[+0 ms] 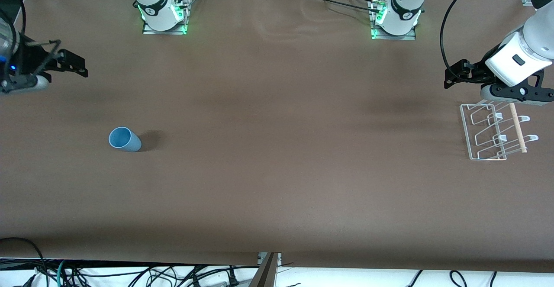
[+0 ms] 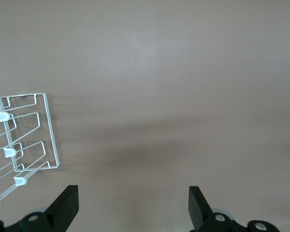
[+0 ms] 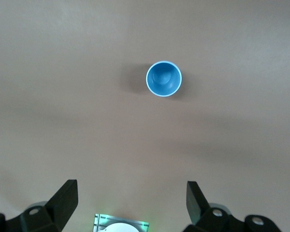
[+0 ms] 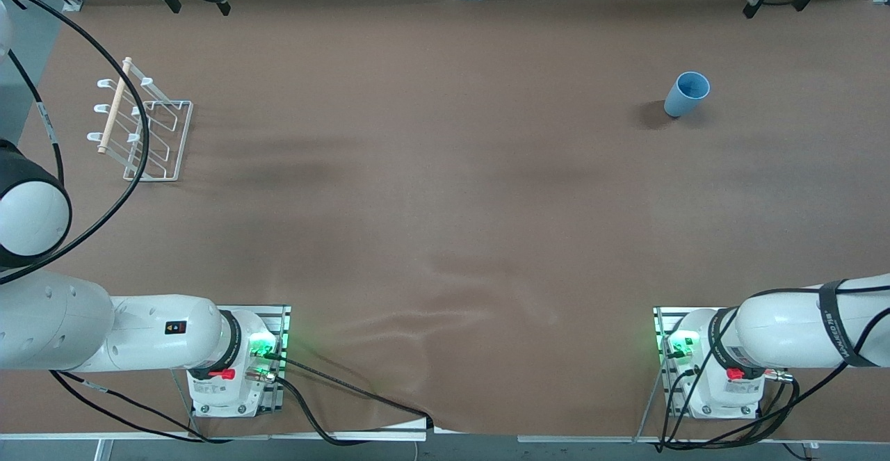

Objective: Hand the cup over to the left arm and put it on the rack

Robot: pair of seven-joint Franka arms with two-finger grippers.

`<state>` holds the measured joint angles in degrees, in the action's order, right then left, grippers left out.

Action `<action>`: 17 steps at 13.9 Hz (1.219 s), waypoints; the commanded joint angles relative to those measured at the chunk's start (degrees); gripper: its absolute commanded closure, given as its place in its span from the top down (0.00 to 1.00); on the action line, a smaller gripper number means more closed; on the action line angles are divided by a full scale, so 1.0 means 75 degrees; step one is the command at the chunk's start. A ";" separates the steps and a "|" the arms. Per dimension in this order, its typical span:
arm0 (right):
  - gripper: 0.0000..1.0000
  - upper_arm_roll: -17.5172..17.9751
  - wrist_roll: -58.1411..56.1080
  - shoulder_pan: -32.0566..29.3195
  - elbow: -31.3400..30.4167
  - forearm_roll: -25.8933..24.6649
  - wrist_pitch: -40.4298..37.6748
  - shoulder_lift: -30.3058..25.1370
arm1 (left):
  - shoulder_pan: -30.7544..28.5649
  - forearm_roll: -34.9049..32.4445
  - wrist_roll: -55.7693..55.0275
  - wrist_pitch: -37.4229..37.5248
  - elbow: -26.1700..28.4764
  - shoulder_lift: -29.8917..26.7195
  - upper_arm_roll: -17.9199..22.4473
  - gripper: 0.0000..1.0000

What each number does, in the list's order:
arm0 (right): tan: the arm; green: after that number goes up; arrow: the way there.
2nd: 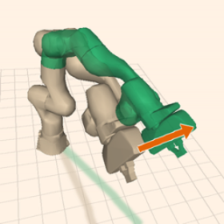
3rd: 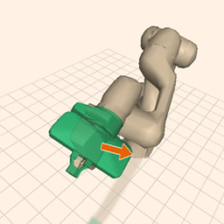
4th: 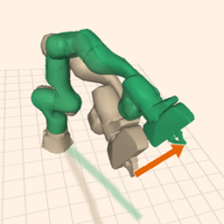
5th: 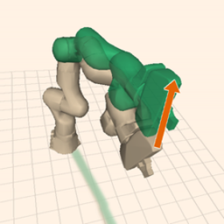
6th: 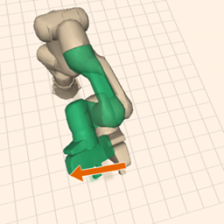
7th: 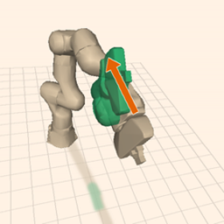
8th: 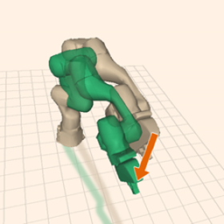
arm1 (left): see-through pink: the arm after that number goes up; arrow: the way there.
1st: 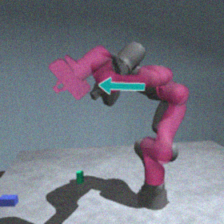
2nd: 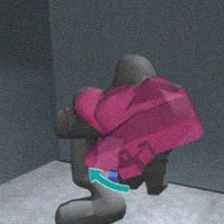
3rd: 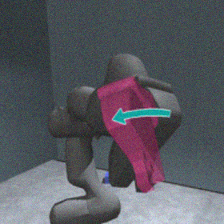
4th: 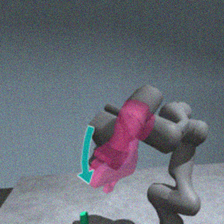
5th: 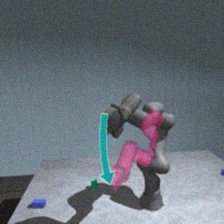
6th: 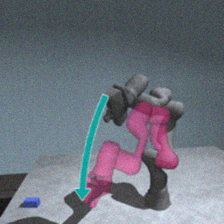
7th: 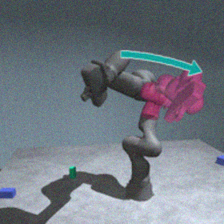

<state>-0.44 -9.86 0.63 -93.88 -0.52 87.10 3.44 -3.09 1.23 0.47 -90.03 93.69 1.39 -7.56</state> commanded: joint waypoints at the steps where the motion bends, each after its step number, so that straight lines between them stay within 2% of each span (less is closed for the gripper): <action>1: 0.99 -0.0162 -0.0489 -0.0131 -0.0184 -0.0119 0.0639 0.0619 | -0.0046 0.0188 0.0007 0.0039 0.0082 -0.0104 -0.0012 1.00; 3: 0.99 -0.0164 -0.0491 -0.0108 -0.0490 -0.0095 0.1543 0.0969 | -0.0034 0.0188 0.0007 0.0039 0.0035 -0.0092 -0.0012 1.00; 9: 0.99 -0.0245 -0.1027 -0.0235 -0.0514 -0.0119 0.2318 0.1884 | -0.0046 0.0199 0.0007 0.0039 0.0035 -0.0092 -0.0012 1.00; 14: 0.99 -0.0281 -0.1322 -0.0576 -0.0503 -0.0130 0.3840 0.2974 | -0.0046 0.0199 0.0007 0.0051 0.0035 -0.0092 -0.0012 1.00; 17: 0.99 -0.0281 -0.1322 -0.0553 -0.0491 -0.0130 0.4229 0.3396 | -0.0057 0.0200 0.0007 0.0051 0.0035 -0.0080 0.0000 1.00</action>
<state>-3.07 -19.00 -3.17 -97.92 -0.79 117.75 27.75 -3.09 1.23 0.47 -90.03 93.71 1.39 -7.55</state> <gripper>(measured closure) 0.009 0.000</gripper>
